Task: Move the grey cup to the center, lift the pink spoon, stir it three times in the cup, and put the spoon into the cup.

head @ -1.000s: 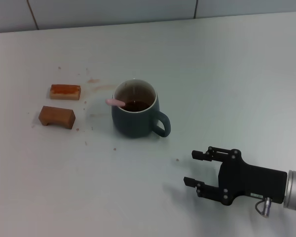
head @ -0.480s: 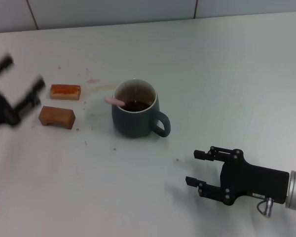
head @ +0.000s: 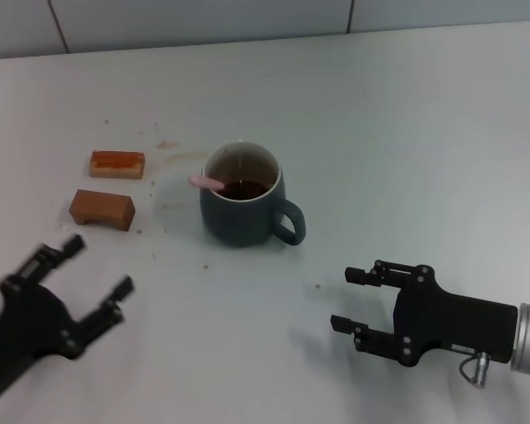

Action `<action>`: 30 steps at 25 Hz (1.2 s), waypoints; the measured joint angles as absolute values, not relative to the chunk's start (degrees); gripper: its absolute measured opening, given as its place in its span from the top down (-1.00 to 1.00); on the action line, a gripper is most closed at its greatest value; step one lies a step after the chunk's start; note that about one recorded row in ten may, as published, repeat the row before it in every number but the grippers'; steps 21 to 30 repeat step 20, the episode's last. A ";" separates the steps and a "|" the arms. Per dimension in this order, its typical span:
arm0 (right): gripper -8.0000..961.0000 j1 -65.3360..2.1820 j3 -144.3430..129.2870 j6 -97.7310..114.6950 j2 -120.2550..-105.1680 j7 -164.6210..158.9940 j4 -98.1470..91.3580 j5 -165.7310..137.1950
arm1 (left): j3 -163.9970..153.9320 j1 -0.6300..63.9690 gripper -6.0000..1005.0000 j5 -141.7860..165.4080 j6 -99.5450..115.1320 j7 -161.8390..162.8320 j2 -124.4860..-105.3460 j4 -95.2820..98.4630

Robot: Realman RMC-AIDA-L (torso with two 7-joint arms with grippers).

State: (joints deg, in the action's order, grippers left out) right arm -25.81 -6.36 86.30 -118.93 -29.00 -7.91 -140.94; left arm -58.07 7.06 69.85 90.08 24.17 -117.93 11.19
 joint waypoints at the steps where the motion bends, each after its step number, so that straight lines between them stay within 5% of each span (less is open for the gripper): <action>1: -0.32 -25.81 -6.36 86.30 -118.93 -29.00 -7.91 -140.94 | -58.01 7.49 -0.58 70.48 89.66 24.25 -117.91 10.36; 30: -0.32 -26.37 -6.17 86.14 -119.10 -28.82 -7.64 -140.88 | -60.85 9.32 -0.58 72.04 87.25 22.56 -118.49 8.18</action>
